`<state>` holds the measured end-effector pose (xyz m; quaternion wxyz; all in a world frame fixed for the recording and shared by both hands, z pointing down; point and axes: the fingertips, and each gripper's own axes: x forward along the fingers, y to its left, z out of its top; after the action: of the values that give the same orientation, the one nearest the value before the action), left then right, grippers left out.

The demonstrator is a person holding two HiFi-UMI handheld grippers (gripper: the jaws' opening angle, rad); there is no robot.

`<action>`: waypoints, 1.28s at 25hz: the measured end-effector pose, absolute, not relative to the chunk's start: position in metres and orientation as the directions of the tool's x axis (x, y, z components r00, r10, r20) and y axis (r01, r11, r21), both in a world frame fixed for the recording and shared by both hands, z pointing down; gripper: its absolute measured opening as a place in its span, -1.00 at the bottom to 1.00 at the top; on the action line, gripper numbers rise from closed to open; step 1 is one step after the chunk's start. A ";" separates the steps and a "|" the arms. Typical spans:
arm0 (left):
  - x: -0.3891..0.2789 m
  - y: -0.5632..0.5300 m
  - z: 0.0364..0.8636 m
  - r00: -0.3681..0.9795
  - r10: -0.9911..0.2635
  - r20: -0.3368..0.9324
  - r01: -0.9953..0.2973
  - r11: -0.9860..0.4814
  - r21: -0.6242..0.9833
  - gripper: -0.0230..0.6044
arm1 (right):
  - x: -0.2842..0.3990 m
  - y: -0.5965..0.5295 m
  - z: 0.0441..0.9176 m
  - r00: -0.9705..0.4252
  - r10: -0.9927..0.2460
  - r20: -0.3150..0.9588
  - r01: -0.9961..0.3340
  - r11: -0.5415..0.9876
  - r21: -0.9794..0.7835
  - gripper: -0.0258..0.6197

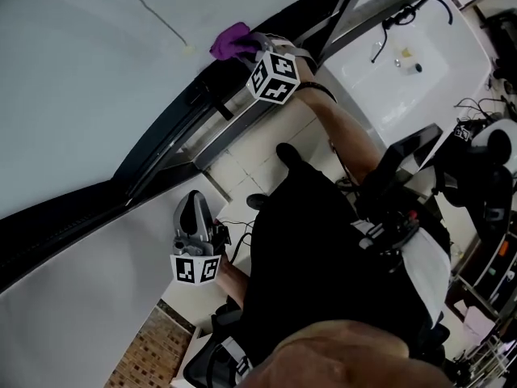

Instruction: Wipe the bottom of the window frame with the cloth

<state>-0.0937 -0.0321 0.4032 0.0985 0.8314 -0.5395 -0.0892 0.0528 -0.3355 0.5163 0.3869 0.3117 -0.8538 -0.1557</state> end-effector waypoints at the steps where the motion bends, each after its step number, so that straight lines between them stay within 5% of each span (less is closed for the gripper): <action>1: -0.094 -0.032 0.403 0.404 -0.914 -0.041 -0.879 -0.400 0.260 -0.92 | 0.065 -0.342 0.515 -0.485 -0.668 0.564 -0.427 0.744 0.514 -0.73; 14: -0.048 -0.061 0.392 0.473 -0.881 -0.019 -0.852 -0.462 0.247 -0.92 | 0.253 -0.442 0.512 -0.091 -0.822 0.563 -0.540 0.515 0.666 -0.73; 22: -0.044 -0.063 0.392 0.476 -0.879 -0.019 -0.850 -0.465 0.246 -0.92 | 0.276 -0.458 0.514 0.049 -0.845 0.532 -0.528 0.430 0.732 -0.74; 28: -0.046 -0.057 0.394 0.464 -0.885 -0.025 -0.855 -0.456 0.246 -0.92 | 0.267 -0.449 0.506 -0.053 -0.848 0.528 -0.598 0.450 0.663 -0.72; 32: -0.051 -0.057 0.392 0.469 -0.883 -0.028 -0.852 -0.461 0.248 -0.92 | 0.239 -0.399 0.459 -0.343 -0.831 0.438 -0.818 0.494 0.296 -0.72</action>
<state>-0.0512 -0.0568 0.3920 0.0999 0.8512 -0.5096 -0.0765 0.2390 -0.3993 0.4594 0.2745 0.5030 -0.8195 -0.0121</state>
